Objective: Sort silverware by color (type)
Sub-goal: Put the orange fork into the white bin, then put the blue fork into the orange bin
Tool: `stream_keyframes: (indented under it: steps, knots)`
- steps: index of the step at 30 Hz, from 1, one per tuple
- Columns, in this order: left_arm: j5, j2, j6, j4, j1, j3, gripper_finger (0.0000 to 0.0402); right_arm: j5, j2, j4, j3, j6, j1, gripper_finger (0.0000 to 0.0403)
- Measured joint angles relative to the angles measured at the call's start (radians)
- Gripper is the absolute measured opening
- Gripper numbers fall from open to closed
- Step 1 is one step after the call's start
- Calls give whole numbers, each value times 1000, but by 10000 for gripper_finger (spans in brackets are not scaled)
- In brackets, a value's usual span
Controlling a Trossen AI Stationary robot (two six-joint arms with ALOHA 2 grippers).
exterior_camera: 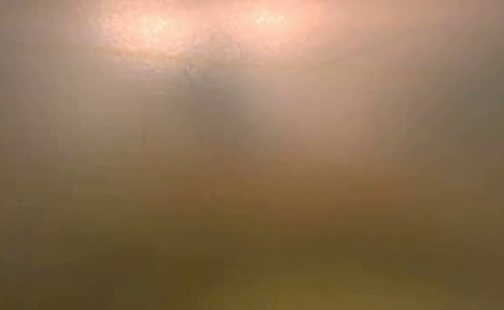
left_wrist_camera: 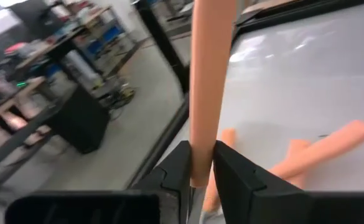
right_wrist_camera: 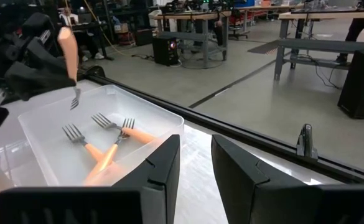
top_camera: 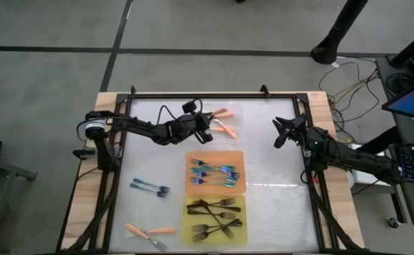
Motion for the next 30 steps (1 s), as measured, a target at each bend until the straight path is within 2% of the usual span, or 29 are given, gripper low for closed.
stream_keyframes:
  steps: [3,5,12,18,23,27,30]
  knots:
    - [68,0,-5,0,0,0,64,0,0,0,0,0,0,84]
    - [79,0,-5,1,-1,0,73,0,0,0,0,0,0,84]
    - [79,0,-3,2,-4,-1,98,0,0,0,0,0,0,84]
    - [79,-29,-2,34,-46,4,100,0,0,0,0,0,0,84]
    - [79,-102,-24,-38,-161,3,100,0,0,0,0,0,0,84]
    - [81,-138,-138,-77,-316,3,100,0,0,0,0,0,0,84]
    - [82,-144,-179,-176,-444,3,100,0,0,0,0,0,0,84]
